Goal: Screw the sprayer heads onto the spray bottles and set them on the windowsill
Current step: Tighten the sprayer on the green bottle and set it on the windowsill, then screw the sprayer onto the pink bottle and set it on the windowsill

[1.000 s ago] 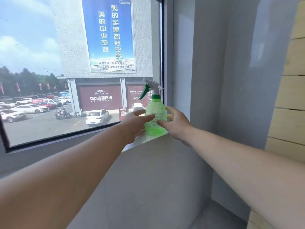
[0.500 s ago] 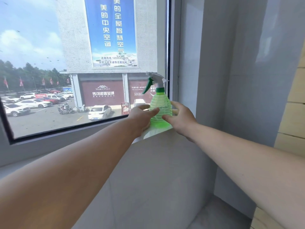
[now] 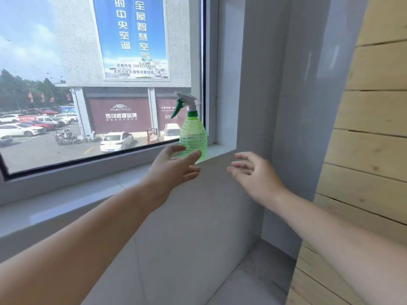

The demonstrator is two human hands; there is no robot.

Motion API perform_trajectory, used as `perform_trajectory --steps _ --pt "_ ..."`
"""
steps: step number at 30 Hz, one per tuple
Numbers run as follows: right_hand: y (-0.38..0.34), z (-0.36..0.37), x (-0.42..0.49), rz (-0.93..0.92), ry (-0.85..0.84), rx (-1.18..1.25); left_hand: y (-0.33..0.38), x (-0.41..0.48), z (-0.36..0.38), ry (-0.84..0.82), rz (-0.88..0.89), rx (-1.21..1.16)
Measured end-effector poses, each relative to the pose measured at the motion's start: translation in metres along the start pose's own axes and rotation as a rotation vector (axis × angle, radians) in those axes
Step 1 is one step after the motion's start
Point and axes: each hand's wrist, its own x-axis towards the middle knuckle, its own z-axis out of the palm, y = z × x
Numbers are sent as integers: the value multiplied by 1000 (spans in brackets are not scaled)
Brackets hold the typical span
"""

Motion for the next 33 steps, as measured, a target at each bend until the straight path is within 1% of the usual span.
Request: perform_trajectory --steps 3,9,11,17,21,24,27,30,33 --pt "20 -25 -58 53 43 0 -25 -32 24 -141 -64 59" --pt "74 -66 -163 239 82 -38 -100 -88 75 -297 -246 171" --pt "97 -76 -191 305 72 -65 -128 -103 92 -341 -316 209" --pt "194 -97 -265 564 30 -144 -228 -141 140 -484 -538 376" --pt "272 -97 -313 749 -39 -184 -300 -170 166 -582 -676 499" --pt "318 -92 -338 855 -42 -211 -346 -190 182 -607 -740 519" --pt "357 -84 -351 939 -36 -208 -384 -206 197 -554 -778 512" --pt "390 -73 -357 976 -41 -194 -419 -217 210 -508 -818 535" --pt "414 -62 -356 990 -35 -199 -441 -228 222 -517 -832 598"
